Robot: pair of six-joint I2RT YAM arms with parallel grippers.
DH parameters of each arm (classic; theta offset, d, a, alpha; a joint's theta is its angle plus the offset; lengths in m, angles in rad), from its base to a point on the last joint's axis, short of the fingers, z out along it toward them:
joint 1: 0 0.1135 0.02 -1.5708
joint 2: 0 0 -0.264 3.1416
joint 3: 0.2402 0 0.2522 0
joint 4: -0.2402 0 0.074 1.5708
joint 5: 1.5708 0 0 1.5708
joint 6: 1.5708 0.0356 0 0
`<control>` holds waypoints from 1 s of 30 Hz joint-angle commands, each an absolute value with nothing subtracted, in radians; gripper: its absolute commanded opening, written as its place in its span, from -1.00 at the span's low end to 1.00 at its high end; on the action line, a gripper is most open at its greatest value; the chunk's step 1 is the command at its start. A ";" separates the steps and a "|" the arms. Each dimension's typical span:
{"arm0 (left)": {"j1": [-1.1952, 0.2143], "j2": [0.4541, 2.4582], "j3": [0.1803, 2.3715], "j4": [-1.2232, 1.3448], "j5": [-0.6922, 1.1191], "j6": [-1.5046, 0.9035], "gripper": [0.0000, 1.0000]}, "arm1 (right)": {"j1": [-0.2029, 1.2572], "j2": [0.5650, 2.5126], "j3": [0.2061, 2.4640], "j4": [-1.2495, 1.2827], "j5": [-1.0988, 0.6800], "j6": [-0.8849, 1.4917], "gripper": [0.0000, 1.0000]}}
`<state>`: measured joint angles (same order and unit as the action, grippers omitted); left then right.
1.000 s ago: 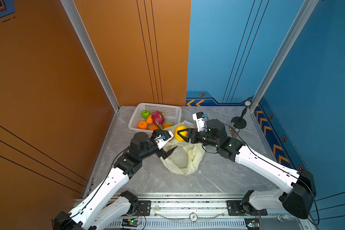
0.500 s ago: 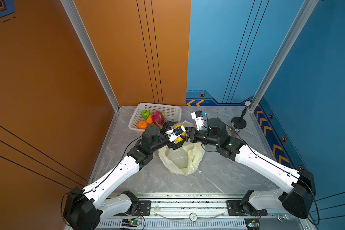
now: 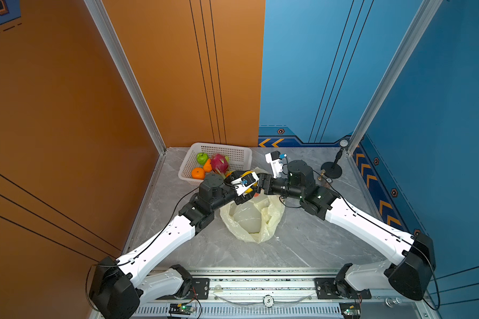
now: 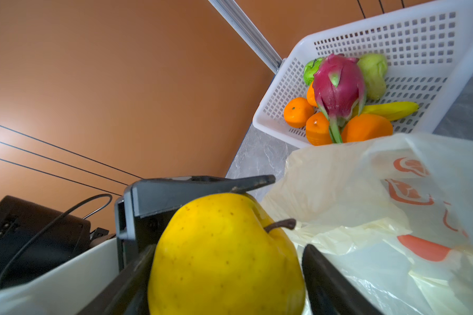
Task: Untie the knot of the plastic bag and take out the fruit
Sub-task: Place the fruit in the basket.
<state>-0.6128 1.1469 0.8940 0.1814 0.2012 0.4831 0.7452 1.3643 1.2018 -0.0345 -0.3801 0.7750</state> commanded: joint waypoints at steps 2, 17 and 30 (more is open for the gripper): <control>-0.537 1.147 0.963 0.172 0.058 0.306 0.01 | 0.733 1.310 1.219 -0.108 -0.316 0.741 0.79; -0.174 1.451 1.354 -0.433 -0.038 -0.247 -0.14 | 0.714 1.271 1.188 -0.148 -0.255 0.686 0.97; -0.081 1.862 1.679 -0.681 -0.089 -0.237 -0.14 | 0.713 1.255 1.171 -0.187 -0.234 0.684 1.00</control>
<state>-0.0898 1.8011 1.5929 -0.5549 -0.0658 -0.2405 0.7185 1.2846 1.1927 -0.1577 -0.2584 0.7033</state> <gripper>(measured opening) 0.675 0.998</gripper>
